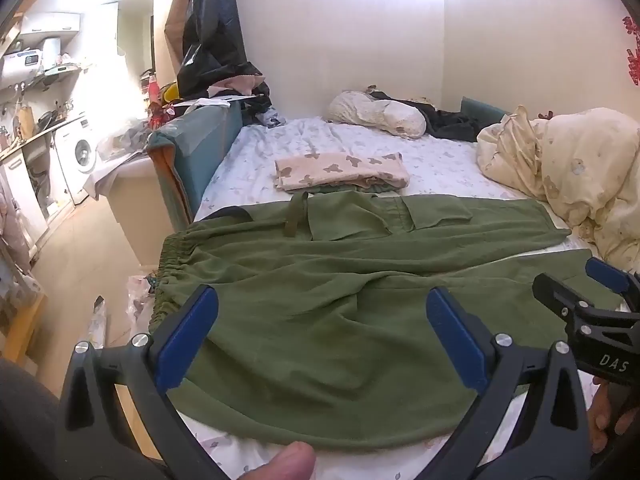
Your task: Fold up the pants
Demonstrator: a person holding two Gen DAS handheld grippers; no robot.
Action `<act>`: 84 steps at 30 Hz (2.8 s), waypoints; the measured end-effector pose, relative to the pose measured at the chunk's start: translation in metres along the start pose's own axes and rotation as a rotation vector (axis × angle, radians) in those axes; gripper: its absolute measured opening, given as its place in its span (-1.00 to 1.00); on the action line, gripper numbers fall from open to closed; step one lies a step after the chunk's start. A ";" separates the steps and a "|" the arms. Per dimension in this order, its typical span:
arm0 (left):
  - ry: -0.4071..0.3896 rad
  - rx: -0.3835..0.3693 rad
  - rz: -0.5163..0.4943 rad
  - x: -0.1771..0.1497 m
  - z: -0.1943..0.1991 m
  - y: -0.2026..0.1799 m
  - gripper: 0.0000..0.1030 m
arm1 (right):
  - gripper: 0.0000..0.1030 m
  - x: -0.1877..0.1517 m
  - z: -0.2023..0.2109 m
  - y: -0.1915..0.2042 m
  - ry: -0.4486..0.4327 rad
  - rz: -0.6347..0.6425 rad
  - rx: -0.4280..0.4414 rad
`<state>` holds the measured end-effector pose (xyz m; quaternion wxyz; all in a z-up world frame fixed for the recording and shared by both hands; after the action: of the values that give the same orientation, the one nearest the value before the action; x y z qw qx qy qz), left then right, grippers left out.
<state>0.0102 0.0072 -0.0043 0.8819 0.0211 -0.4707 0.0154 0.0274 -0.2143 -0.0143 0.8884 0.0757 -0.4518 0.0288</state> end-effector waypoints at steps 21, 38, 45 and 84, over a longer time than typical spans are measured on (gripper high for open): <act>-0.004 0.004 0.001 0.001 -0.001 0.003 0.99 | 1.00 0.003 0.006 0.000 -0.004 -0.002 0.003; -0.008 0.004 0.010 0.000 -0.004 0.011 0.99 | 1.00 0.002 0.006 -0.002 -0.005 -0.004 0.004; -0.011 0.005 0.007 0.000 -0.008 0.020 0.99 | 1.00 0.002 0.006 -0.002 -0.006 -0.003 0.002; -0.008 0.007 0.001 0.001 -0.004 0.009 0.99 | 1.00 0.001 0.004 -0.003 -0.005 -0.004 0.001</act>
<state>0.0140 0.0165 -0.0058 0.8799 0.0241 -0.4743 0.0174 0.0249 -0.2176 -0.0112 0.8874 0.0773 -0.4537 0.0273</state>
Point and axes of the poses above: each gripper's, at about its wrist camera, not at the fingertips, and z roughly against the way its jaws point, y to its left, x to its top, the point moved 1 cm from there along -z, roughly the way its jaws point, and after that the axes turned 2 degrees about x, right-handed, at the moved point
